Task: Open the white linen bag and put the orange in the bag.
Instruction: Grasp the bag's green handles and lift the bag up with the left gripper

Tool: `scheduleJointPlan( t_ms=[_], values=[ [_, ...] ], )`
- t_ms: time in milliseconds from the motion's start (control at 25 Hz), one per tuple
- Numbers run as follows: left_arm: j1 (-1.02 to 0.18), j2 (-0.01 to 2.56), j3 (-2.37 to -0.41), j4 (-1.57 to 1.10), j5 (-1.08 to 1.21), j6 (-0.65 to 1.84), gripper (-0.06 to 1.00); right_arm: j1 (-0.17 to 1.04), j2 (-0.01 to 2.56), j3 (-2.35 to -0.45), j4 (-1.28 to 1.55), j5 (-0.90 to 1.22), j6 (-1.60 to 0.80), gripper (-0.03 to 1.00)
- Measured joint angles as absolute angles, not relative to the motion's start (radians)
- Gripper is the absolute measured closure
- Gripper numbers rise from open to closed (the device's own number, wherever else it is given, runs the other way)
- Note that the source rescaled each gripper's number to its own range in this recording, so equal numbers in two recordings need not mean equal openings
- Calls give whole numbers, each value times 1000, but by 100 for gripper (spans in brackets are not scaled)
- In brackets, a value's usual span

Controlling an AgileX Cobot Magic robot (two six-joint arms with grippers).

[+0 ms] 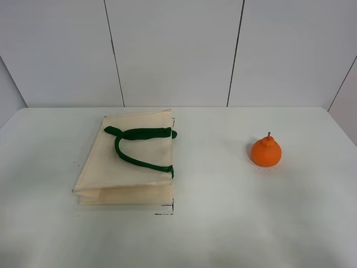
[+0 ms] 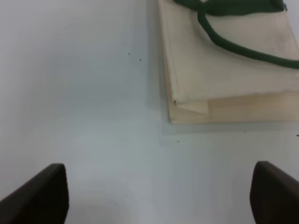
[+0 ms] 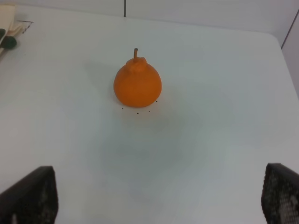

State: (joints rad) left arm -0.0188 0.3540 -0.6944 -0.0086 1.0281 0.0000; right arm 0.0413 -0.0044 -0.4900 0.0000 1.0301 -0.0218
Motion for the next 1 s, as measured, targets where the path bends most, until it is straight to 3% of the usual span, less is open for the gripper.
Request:
scheduleJointPlan(
  t_ms=[600, 1000],
  values=[
    [-33, 1471, -1284, -11, 975, 5, -3, 41, -4, -490, 0, 1030, -22, -3],
    [-243, 1887, -1509, -9, 953, -189, -2, 41, -4, -490, 0, 1030, -22, -3]
  ],
)
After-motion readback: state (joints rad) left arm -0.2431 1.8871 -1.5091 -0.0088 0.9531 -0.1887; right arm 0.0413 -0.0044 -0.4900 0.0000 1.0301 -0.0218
